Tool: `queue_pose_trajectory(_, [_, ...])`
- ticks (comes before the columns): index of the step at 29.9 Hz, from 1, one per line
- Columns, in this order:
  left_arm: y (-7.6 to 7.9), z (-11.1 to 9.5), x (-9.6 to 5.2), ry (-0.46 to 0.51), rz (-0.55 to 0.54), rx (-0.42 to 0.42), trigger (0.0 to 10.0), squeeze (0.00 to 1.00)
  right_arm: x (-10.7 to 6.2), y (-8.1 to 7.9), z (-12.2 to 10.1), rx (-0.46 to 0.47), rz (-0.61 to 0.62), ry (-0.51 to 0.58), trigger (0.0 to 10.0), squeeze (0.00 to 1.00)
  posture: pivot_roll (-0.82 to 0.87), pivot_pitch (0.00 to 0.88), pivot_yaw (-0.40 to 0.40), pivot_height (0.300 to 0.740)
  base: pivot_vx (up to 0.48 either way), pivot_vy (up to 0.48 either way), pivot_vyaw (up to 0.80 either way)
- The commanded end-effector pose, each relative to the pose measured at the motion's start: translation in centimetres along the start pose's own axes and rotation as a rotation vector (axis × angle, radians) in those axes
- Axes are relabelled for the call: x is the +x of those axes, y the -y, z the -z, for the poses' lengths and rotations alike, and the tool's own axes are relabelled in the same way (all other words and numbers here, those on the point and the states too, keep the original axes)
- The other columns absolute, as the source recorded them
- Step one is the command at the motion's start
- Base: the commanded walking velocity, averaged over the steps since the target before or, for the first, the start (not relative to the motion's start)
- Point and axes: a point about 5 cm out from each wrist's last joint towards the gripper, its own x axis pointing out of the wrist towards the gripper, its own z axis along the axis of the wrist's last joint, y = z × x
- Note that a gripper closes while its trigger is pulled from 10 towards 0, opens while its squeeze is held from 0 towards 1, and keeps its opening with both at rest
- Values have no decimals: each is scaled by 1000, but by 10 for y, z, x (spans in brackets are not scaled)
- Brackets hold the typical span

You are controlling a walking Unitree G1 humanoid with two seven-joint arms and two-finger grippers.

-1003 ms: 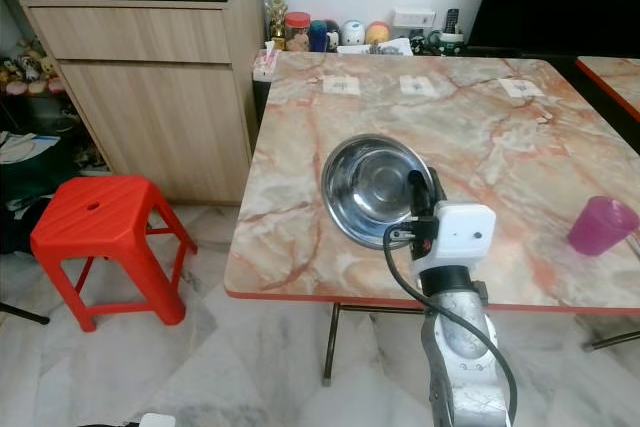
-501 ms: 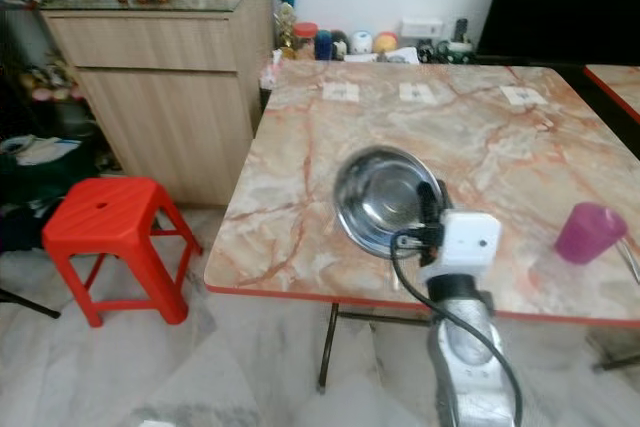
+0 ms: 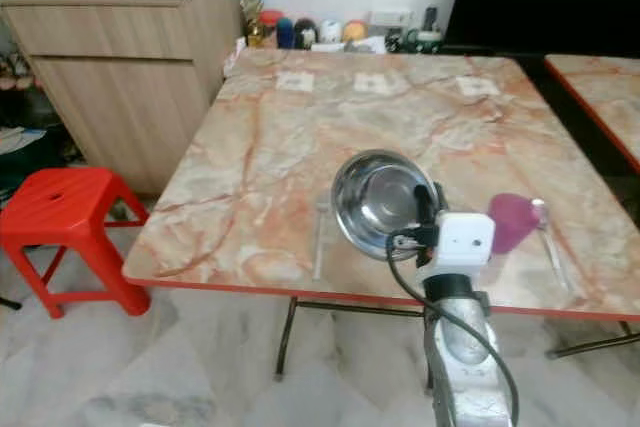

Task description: Setting the table

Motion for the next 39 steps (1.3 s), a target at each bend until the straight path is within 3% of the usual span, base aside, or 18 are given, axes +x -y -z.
queue_pose_trajectory(1, [2,8,-2,-31,11,9,10000,0,2,0,-5,-6,-5,19,10000,0,-31,133,-35,740,0,-461,0])
queue_pose_trajectory(39, [2,10,-2,-38,13,11,10000,0,4,-2,-9,9,0,47,10000,0,-32,136,-35,740,0,-463,0])
